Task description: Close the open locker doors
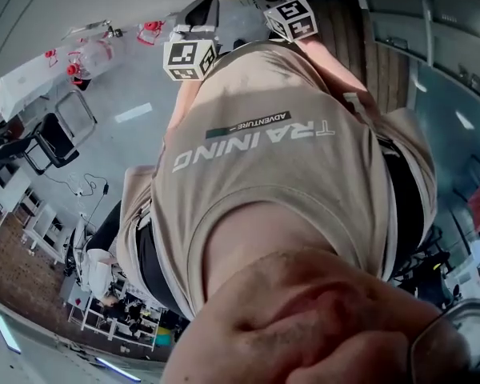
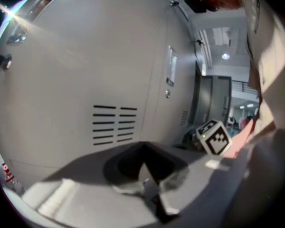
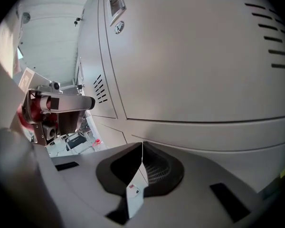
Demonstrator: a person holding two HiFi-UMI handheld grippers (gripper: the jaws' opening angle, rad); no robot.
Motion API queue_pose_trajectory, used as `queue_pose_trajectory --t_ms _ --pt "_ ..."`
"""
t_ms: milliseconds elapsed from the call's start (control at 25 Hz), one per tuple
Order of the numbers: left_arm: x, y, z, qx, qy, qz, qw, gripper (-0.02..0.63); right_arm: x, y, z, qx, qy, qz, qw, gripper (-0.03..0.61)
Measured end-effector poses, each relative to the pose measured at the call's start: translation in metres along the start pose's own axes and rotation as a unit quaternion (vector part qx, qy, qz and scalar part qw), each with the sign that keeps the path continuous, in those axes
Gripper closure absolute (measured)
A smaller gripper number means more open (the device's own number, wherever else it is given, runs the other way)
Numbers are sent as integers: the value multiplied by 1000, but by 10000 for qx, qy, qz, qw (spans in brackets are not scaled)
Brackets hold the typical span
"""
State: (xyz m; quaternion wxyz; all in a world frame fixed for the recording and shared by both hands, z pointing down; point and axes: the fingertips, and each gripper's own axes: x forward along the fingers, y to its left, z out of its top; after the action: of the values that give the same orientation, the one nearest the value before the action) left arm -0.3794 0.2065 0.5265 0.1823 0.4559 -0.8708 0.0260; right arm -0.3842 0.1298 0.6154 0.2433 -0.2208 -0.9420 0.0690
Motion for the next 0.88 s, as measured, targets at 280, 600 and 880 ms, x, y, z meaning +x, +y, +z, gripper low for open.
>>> queue_pose_trajectory --t_ms 280,600,880 --pt "-4 -9 -22 -299 202 454 9983 614 -4 -8 -11 198 -115 318 9992 563" --pt "1 -48 -44 -352 431 238 9982 614 -43 -9 -46 147 73 308 9994 563" --pt "4 -103 -44 -98 341 -467 9983 614 -103 -15 -84 474 38 -374 9982 563"
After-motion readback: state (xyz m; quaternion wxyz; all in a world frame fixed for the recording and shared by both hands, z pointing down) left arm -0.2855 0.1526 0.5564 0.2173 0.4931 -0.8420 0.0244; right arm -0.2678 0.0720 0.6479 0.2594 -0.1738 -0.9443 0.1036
